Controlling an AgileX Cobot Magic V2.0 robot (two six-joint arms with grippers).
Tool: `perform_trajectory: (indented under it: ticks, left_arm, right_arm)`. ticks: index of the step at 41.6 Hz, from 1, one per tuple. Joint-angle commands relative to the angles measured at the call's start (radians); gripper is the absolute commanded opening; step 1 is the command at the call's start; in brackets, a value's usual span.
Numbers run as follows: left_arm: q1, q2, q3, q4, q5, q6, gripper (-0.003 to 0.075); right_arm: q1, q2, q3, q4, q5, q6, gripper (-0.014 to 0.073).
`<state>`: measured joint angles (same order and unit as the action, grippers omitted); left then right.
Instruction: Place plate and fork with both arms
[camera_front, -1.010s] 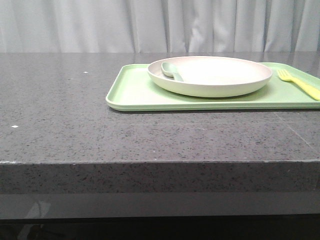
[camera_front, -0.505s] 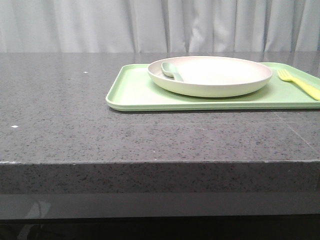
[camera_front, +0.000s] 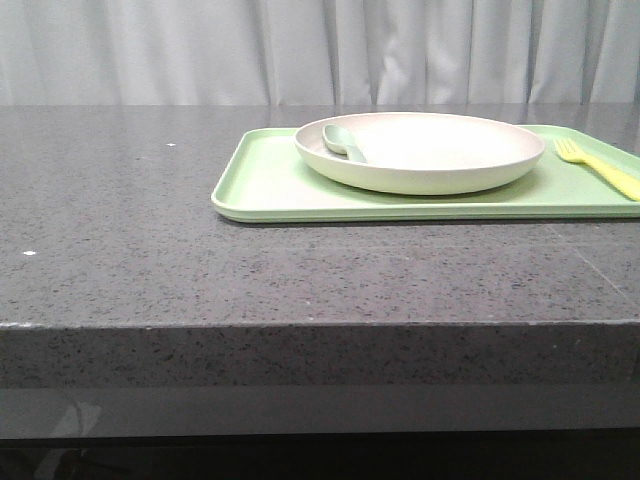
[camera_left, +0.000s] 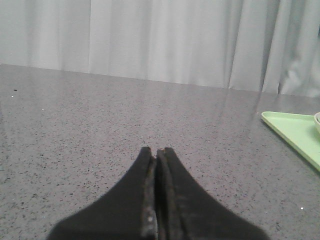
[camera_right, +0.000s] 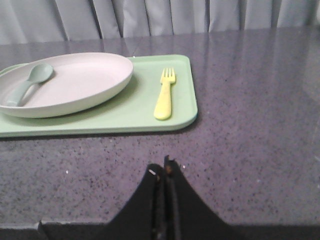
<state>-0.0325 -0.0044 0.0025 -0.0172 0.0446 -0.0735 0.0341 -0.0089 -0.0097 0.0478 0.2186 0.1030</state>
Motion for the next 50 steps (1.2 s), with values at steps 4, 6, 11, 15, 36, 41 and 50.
perform_trajectory:
  ticks: [4,6,11,15,36,41,50]
  left_arm:
    - [0.003,-0.022,0.009,-0.009,-0.08,-0.001,-0.002]
    - [0.003,-0.022,0.009,-0.009,-0.08,-0.001,-0.002]
    - [0.003,-0.022,0.009,-0.009,-0.08,-0.001,-0.002]
    - [0.003,-0.022,0.009,-0.009,-0.08,-0.001,-0.002]
    - [0.003,-0.022,0.009,-0.009,-0.08,-0.001,-0.002]
    - [0.003,-0.022,0.009,-0.009,-0.08,-0.001,-0.002]
    - [0.003,-0.022,0.009,-0.009,-0.08,-0.001,-0.002]
  right_arm:
    - [-0.011,-0.02,0.032,0.012,-0.173,-0.006,-0.0068]
    - [-0.011,-0.02,0.032,0.004,-0.188,-0.006,-0.0068]
    - [-0.014,-0.02,0.032,-0.006,-0.219,-0.006,-0.0068]
    - [-0.014,-0.02,0.032,-0.012,-0.219,-0.006,-0.0068]
    - [-0.027,-0.02,0.032,-0.012,-0.219,-0.006,-0.0068]
    - [-0.024,-0.02,0.032,-0.012,-0.219,-0.006,-0.0068]
    - [0.0,-0.02,0.032,-0.012,-0.219,-0.006,-0.0068]
